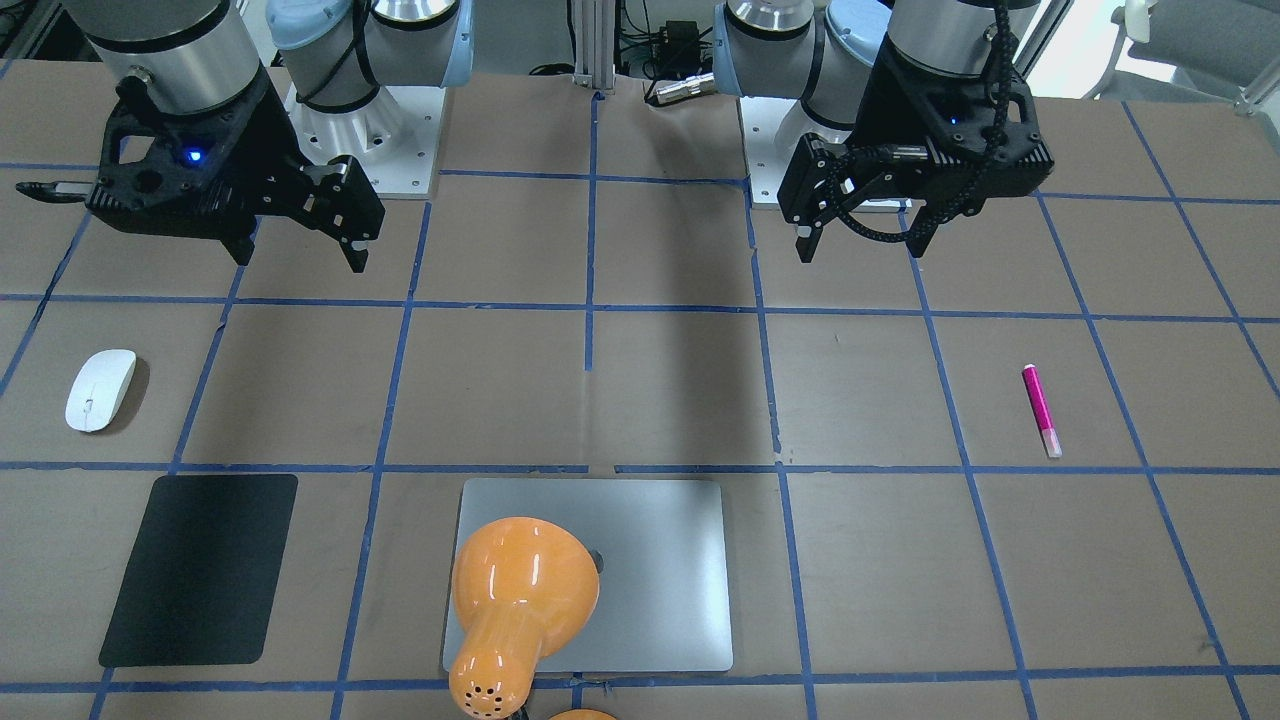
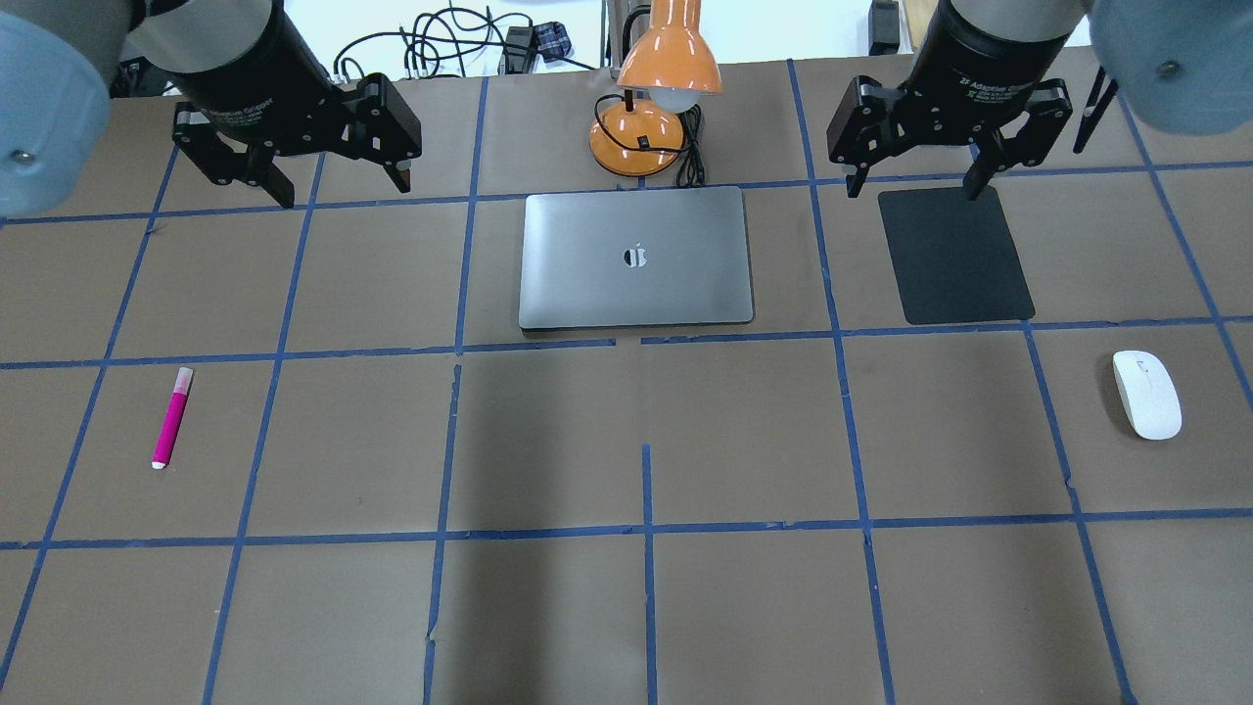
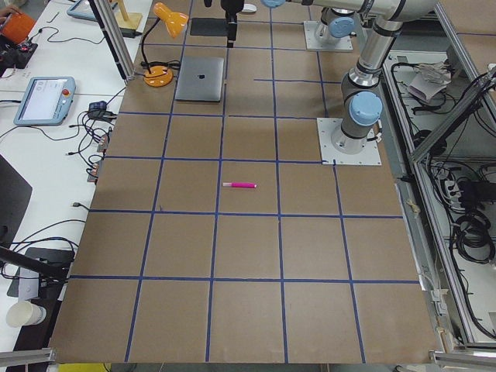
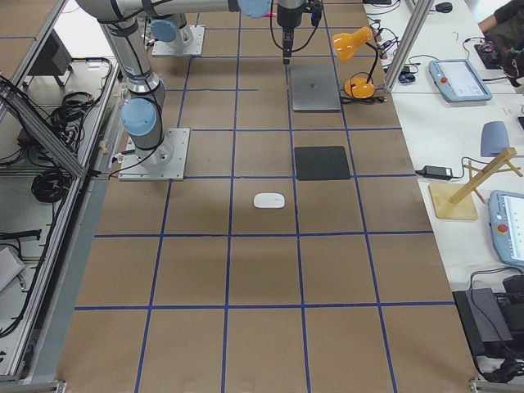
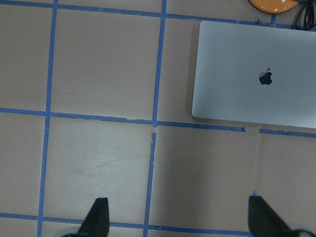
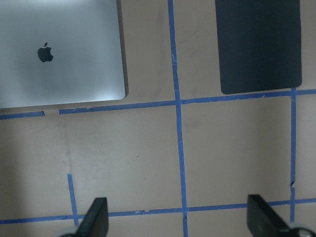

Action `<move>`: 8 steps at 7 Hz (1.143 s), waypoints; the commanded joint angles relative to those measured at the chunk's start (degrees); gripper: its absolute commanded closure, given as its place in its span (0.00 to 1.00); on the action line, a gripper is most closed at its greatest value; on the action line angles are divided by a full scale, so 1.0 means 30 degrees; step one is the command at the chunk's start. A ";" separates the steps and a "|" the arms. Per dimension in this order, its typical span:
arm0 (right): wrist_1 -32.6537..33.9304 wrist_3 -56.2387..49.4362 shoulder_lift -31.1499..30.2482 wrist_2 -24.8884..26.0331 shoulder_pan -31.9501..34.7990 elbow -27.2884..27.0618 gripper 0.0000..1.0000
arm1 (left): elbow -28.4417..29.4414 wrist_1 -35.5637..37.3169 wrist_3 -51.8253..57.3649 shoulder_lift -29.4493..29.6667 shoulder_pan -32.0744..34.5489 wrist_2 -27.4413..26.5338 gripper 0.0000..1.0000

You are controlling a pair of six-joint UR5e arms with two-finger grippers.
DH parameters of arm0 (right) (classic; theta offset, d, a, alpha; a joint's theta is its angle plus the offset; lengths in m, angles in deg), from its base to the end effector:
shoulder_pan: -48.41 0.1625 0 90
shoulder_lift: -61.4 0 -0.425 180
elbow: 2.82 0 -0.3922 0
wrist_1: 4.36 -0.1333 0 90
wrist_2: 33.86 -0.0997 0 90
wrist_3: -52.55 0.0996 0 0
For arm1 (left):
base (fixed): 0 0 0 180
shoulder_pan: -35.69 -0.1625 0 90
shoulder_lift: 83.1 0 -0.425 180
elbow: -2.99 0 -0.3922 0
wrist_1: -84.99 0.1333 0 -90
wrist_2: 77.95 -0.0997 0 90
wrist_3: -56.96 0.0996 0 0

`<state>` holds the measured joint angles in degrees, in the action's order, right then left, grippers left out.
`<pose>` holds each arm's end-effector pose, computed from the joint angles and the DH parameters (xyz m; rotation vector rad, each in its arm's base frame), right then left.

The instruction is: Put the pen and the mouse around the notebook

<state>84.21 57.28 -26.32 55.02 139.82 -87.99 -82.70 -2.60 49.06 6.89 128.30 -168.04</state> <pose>0.1478 -0.5069 0.5070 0.0901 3.1196 -0.0288 -0.1559 -0.4951 0.5298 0.1444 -3.1237 0.1833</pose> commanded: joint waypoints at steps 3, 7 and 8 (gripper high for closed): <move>-0.2084 -0.0581 0.0556 -0.0679 -0.0292 -0.0232 0.00 | -0.1806 0.0016 0.1981 0.0032 -0.3108 -0.0029 0.00; 0.1274 -0.6150 0.1260 -0.0154 -0.5639 -0.4231 0.00 | -1.0113 0.9148 1.2297 0.0499 -0.9845 0.0001 0.00; 0.5095 -0.7743 0.1435 0.1356 -0.7453 -0.5842 0.00 | -1.2051 1.2086 1.5174 0.0820 -1.1431 0.0146 0.00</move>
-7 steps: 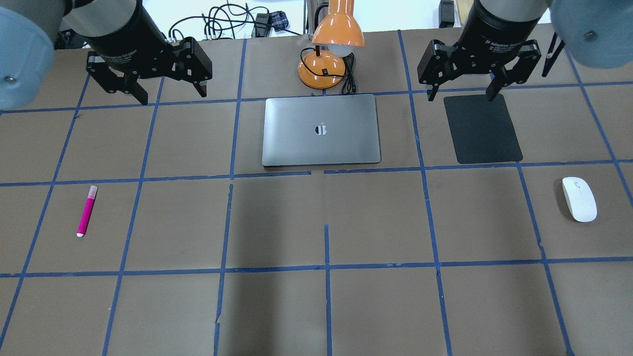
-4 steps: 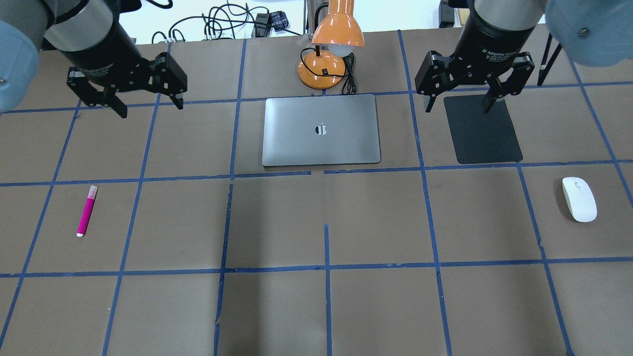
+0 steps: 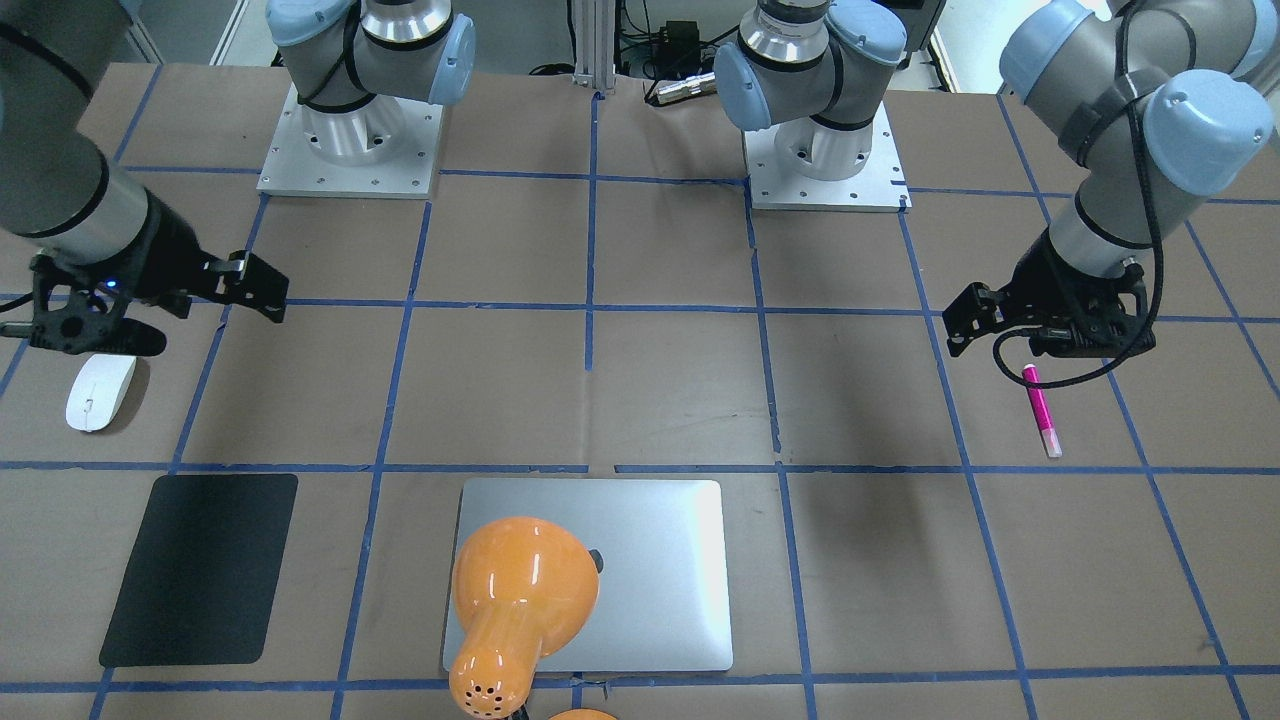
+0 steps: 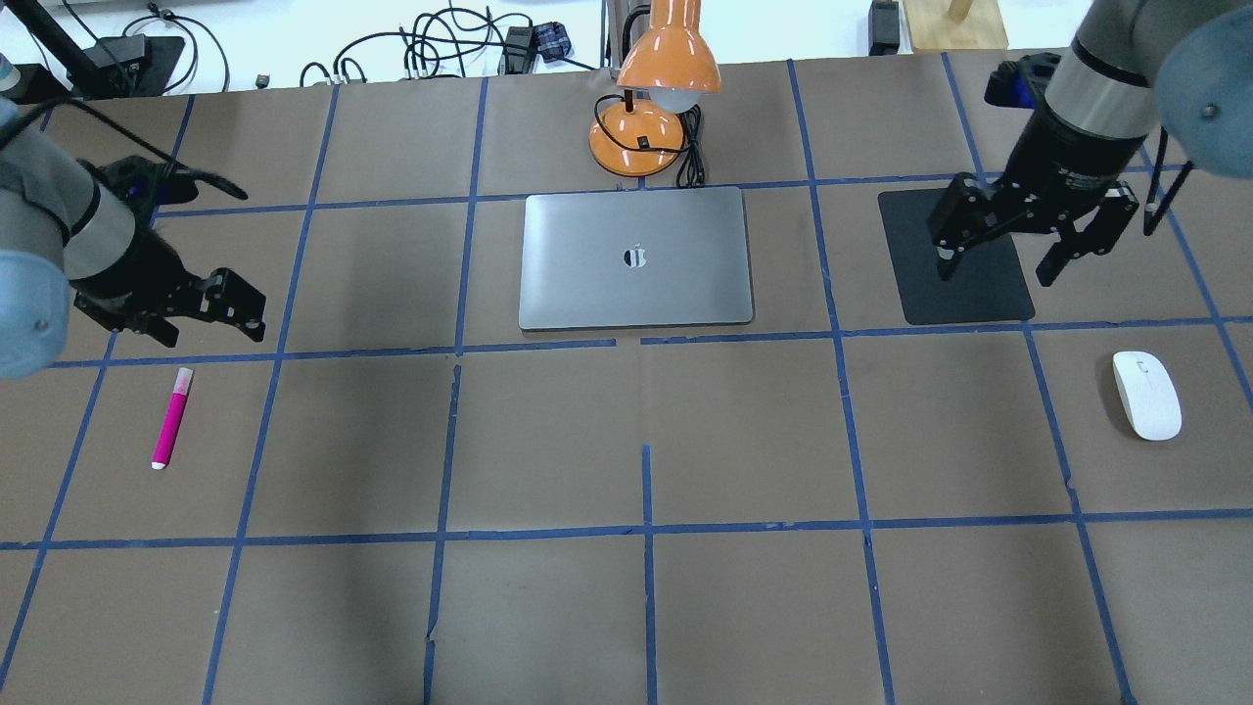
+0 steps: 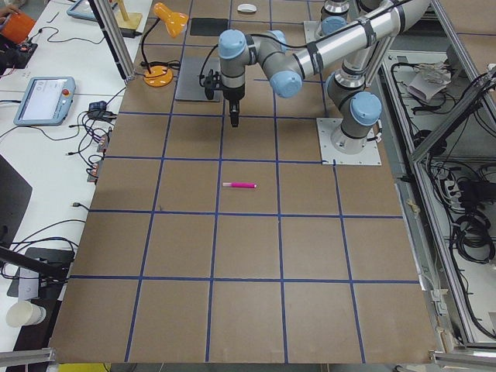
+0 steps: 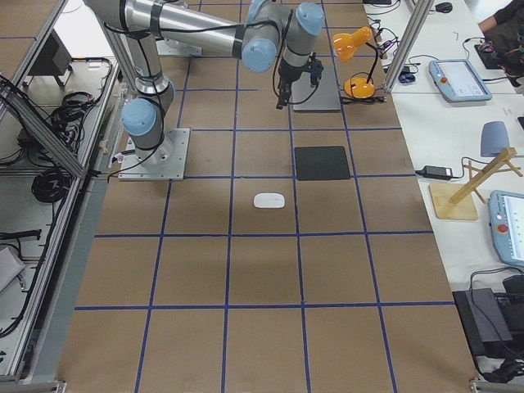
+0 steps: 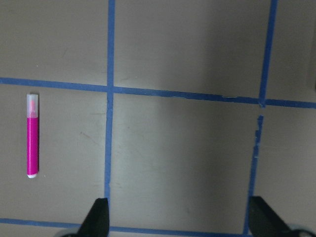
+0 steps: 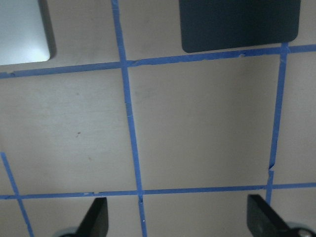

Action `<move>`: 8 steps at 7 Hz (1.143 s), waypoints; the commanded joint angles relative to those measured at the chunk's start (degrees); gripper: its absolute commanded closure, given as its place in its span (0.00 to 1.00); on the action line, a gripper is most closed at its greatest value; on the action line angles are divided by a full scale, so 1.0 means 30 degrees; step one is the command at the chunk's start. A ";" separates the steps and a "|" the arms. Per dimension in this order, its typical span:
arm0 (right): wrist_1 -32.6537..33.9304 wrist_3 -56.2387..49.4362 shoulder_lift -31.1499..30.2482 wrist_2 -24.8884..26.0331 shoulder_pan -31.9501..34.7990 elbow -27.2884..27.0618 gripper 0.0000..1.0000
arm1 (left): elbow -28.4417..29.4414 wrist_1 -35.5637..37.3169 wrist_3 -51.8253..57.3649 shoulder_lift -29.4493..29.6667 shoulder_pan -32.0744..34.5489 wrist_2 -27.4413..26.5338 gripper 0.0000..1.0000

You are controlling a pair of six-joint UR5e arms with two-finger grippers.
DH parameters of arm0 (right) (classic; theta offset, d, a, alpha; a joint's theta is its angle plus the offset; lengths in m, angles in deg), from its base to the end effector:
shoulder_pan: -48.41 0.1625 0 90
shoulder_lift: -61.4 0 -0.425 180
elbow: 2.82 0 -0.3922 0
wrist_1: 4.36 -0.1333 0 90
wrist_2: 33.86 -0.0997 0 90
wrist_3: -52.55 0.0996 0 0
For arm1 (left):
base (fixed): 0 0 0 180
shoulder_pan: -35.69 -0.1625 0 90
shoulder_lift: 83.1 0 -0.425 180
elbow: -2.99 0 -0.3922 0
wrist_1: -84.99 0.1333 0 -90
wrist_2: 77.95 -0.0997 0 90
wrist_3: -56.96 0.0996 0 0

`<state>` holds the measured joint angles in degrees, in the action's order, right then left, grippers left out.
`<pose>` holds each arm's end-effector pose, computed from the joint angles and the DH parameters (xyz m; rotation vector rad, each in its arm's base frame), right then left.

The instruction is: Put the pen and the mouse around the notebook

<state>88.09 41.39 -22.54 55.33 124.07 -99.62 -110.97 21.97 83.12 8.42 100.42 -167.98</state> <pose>0.0049 -0.5249 0.3819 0.0873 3.0749 0.2685 0.0791 -0.4797 0.3217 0.0243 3.1295 -0.0366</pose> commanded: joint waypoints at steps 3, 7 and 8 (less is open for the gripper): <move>0.7998 -0.9185 0.1312 0.1709 -0.7042 -0.4822 0.00 | -0.3761 0.6825 0.6574 0.2651 -0.5103 0.0157 0.00; 1.0315 -0.9525 0.4247 0.1854 -0.7962 -0.4913 0.00 | -0.3674 0.9165 0.7188 0.4705 -0.5257 0.0127 0.06; 1.0344 -0.8825 0.4363 0.2058 -0.7962 -0.4942 0.00 | -0.3500 0.9227 0.7248 0.4912 -0.5257 0.0127 0.06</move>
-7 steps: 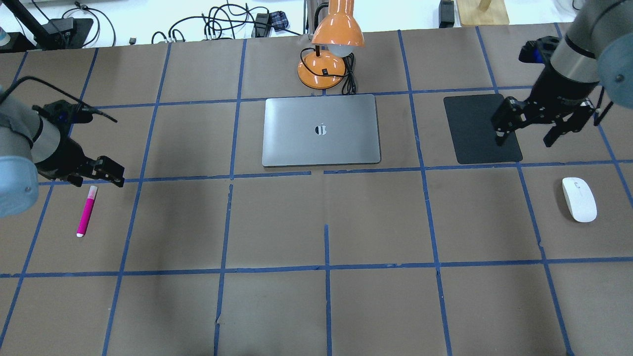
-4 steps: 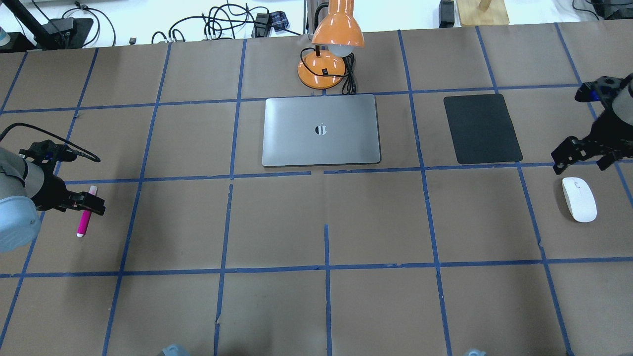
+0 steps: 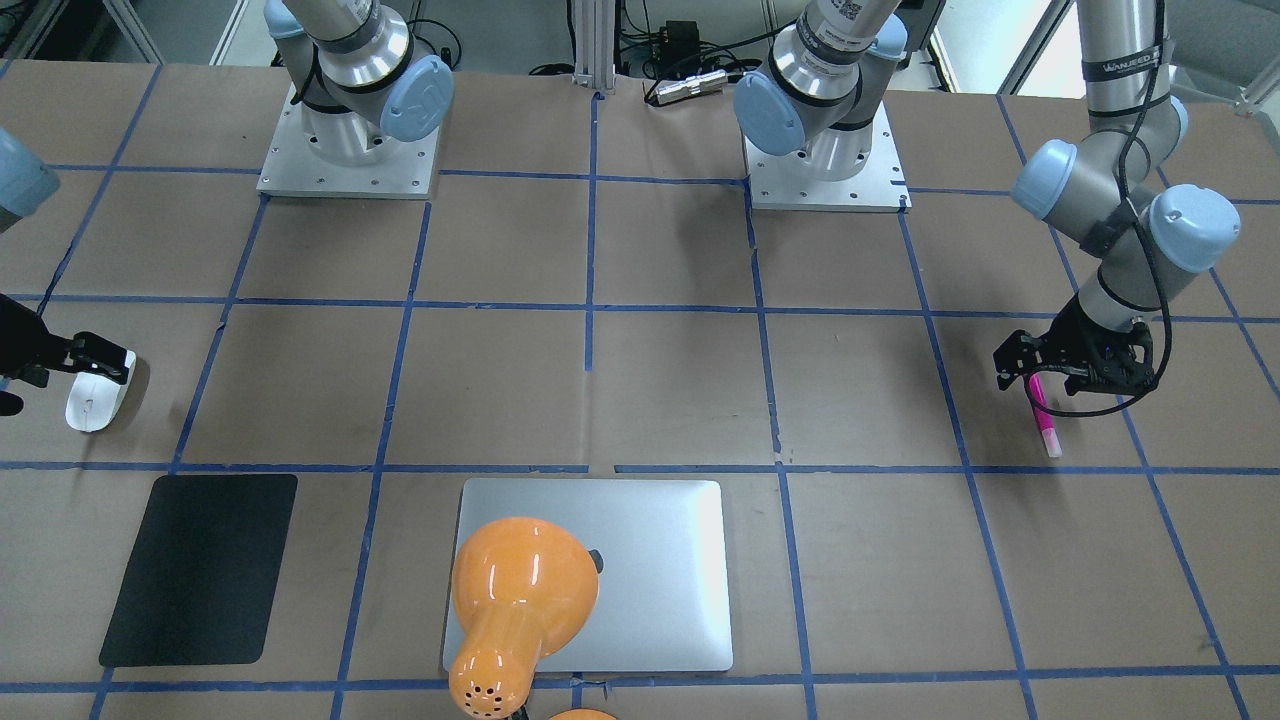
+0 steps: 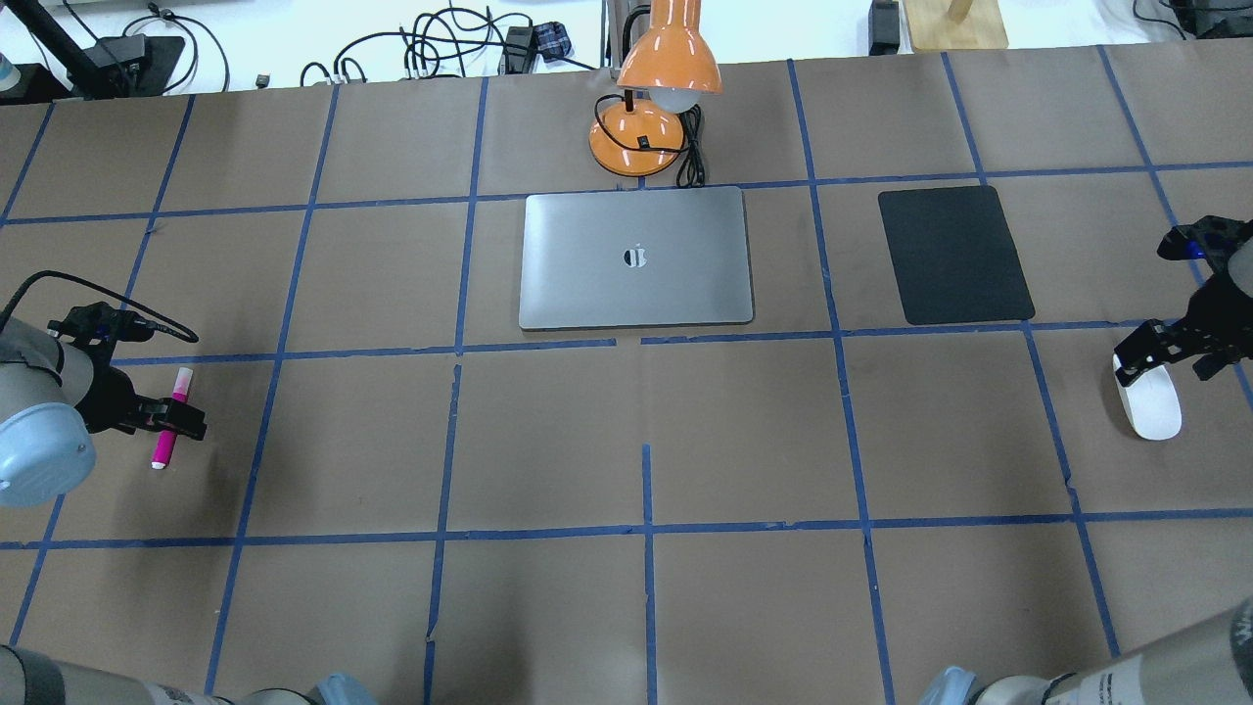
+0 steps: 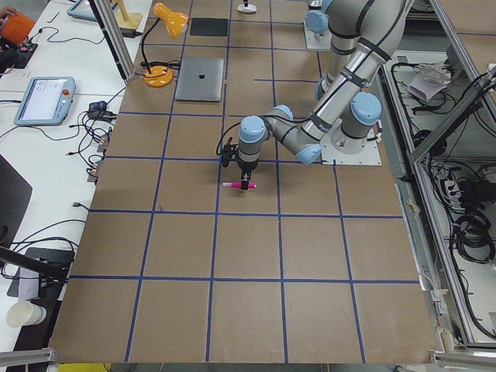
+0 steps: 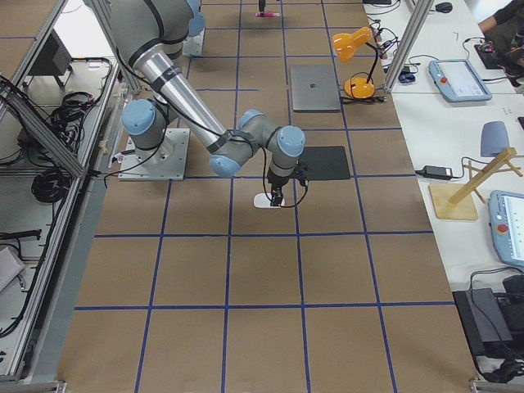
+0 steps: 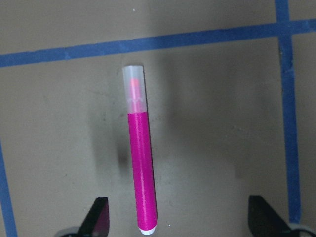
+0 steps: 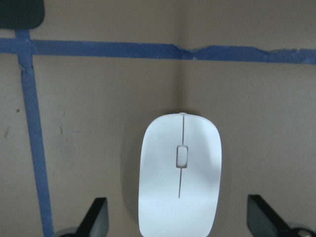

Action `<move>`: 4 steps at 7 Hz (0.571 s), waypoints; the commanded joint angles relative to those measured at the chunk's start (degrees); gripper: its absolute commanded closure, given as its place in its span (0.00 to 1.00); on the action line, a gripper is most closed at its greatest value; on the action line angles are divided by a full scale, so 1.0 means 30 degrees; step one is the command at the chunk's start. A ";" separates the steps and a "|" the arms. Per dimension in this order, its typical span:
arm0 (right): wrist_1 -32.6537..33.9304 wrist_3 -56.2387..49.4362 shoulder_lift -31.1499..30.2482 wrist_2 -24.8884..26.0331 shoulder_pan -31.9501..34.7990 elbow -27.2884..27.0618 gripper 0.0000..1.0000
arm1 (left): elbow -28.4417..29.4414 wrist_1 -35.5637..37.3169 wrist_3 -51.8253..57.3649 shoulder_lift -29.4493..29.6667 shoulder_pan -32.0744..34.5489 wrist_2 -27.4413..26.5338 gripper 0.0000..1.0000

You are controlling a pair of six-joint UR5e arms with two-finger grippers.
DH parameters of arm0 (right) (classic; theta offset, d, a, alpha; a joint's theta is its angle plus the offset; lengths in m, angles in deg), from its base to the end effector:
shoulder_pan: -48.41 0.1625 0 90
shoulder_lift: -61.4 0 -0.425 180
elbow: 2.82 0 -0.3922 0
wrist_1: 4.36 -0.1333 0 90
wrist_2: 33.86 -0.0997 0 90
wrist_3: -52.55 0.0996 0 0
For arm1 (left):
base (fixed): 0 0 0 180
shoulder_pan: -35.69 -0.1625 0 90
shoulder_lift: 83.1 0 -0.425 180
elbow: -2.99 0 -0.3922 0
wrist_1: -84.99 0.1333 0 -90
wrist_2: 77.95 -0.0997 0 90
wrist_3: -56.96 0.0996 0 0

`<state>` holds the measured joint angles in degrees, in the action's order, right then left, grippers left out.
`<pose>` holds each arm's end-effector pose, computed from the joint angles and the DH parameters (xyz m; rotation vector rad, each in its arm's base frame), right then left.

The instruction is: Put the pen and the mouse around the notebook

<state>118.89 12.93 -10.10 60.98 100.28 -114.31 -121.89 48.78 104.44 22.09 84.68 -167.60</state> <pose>-0.2245 -0.4883 0.2032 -0.0484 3.1250 0.2262 0.2067 -0.4418 0.1790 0.1752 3.0947 -0.0787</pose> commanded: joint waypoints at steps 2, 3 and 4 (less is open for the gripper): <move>0.0018 0.1372 0.0714 0.0849 -0.0005 -0.0044 0.00 | 0.0174 0.0351 0.0226 0.0534 -0.0012 0.0029 0.21; -0.0070 0.1314 0.0803 0.0850 -0.0033 -0.0247 0.00 | 0.0174 0.0351 0.0198 0.0563 -0.0012 0.0029 0.42; 0.0133 0.1226 0.0832 0.0763 -0.0034 -0.0800 0.00 | 0.0174 0.0612 0.0227 0.0563 -0.0012 0.0029 0.64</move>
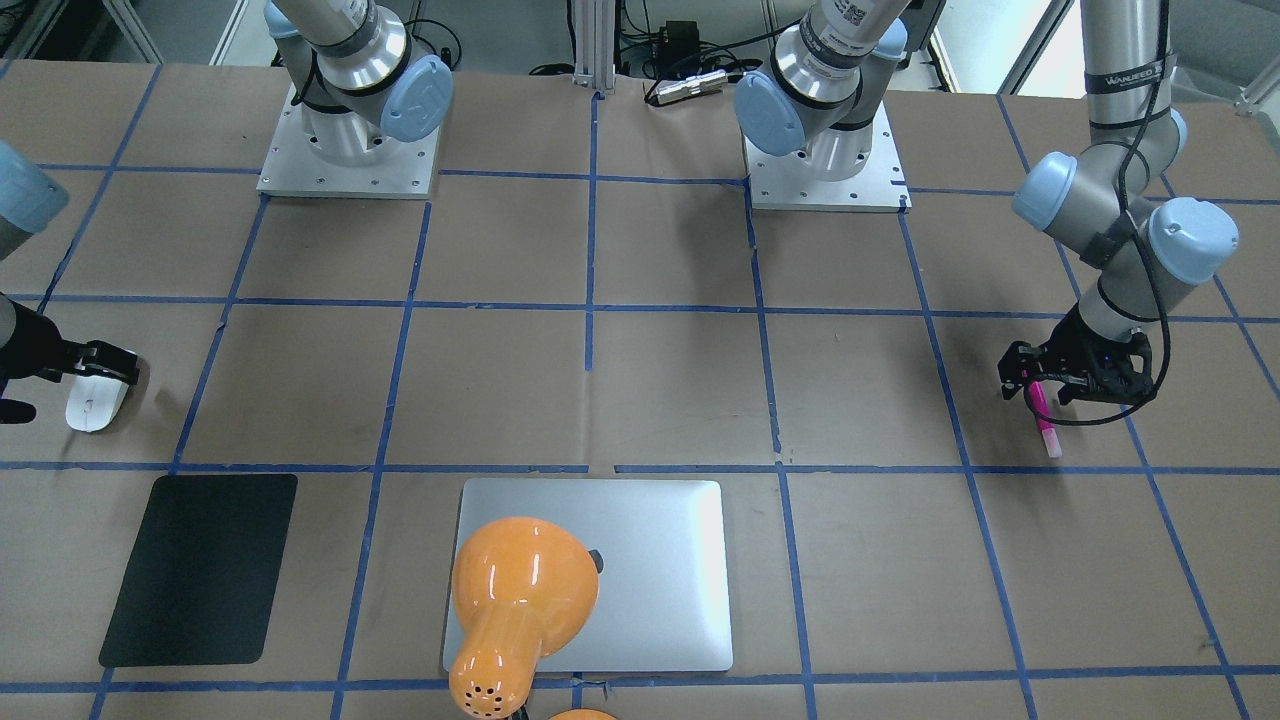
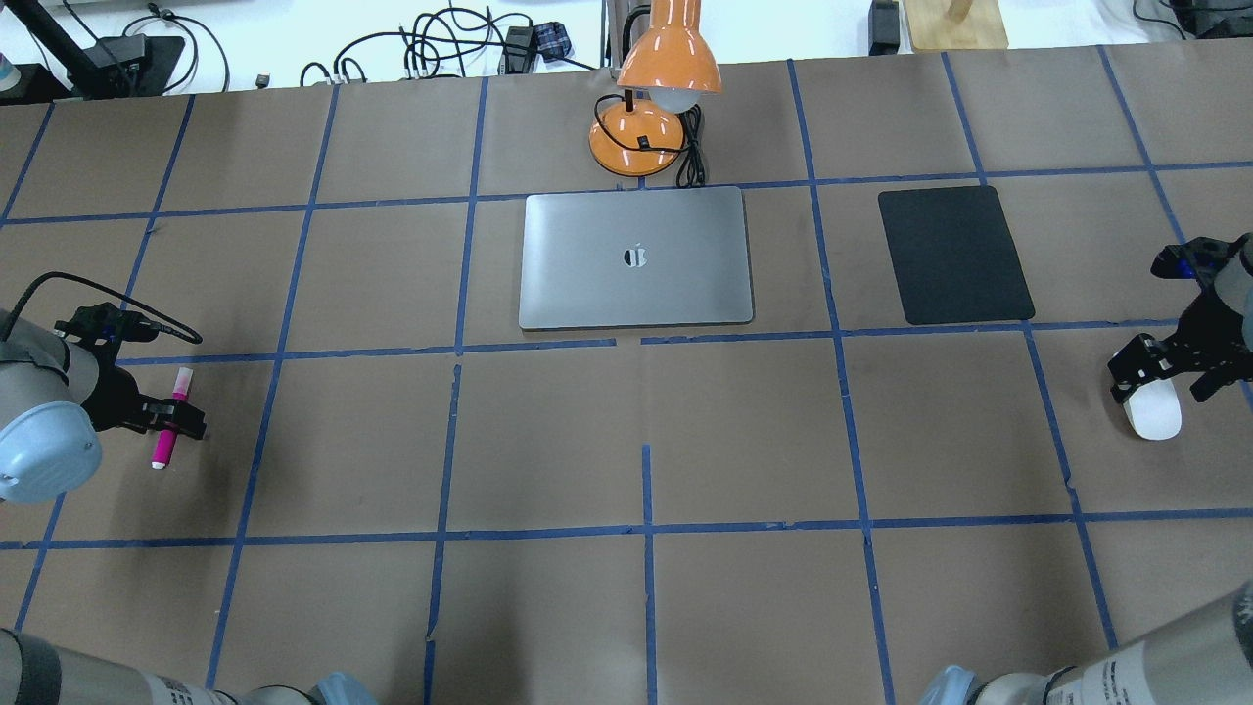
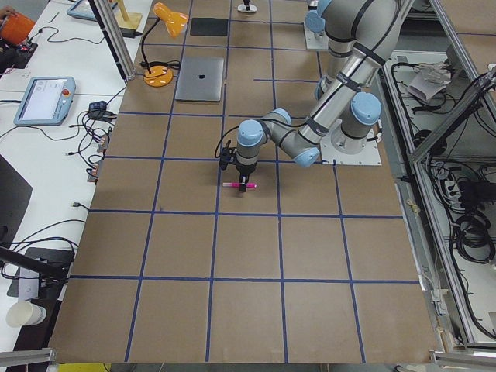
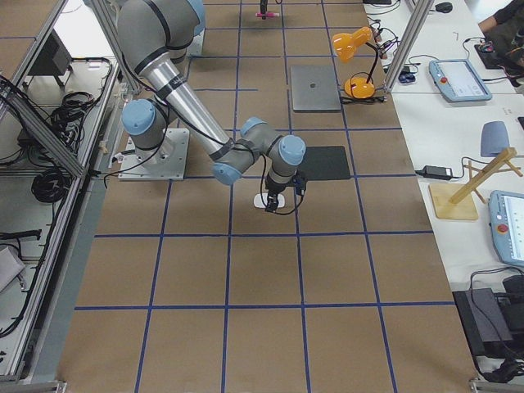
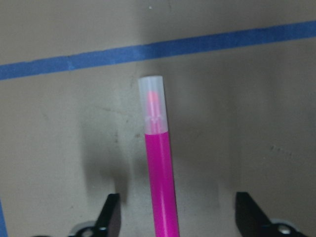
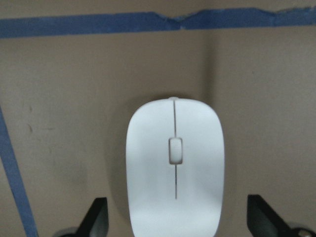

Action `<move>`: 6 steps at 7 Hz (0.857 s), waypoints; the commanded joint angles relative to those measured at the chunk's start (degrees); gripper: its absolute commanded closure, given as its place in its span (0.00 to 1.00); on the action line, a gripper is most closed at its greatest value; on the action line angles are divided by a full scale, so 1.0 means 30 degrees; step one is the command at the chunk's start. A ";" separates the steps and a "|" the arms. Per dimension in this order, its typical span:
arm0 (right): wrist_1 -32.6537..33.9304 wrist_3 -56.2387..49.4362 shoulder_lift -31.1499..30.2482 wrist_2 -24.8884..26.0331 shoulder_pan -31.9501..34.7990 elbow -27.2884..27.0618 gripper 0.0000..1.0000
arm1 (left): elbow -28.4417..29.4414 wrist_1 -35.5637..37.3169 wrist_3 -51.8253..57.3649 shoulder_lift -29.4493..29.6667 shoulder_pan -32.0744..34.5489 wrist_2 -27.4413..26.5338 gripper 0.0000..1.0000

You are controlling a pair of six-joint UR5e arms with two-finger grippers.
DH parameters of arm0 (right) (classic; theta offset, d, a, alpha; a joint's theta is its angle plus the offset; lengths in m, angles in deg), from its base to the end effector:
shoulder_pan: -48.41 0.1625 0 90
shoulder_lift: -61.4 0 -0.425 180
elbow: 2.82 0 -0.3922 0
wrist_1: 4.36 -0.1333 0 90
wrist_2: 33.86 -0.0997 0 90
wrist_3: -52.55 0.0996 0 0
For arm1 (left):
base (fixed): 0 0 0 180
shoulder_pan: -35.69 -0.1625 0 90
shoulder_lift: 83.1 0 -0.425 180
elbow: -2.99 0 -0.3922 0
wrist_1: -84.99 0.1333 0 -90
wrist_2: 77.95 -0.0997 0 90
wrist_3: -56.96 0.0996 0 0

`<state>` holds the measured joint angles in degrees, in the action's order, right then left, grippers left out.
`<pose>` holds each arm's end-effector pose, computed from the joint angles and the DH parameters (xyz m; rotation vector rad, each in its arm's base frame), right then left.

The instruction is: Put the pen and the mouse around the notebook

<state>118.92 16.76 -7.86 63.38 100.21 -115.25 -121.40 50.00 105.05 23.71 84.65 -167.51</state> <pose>-0.2253 -0.4816 0.1772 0.0485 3.1203 0.3344 0.2106 -0.4461 0.1709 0.1910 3.0934 -0.0818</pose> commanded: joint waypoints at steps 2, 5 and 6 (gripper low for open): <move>0.0359 -0.0169 0.0057 -0.0155 0.0019 -0.0554 0.18 | 0.0009 0.0296 0.0025 0.0021 0.0000 0.0001 0.86; 0.0890 0.0093 -0.0146 0.0020 0.0019 -0.0526 0.63 | -0.0021 0.0093 -0.1660 -0.0589 0.0261 0.0001 0.97; 0.0860 0.0152 -0.0294 -0.0038 0.0251 -0.0408 0.66 | -0.0079 -0.0170 -0.4139 -0.1058 0.0670 0.0030 0.98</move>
<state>121.60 16.91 -8.20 63.31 100.45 -116.83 -121.50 50.27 99.55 22.09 85.49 -167.47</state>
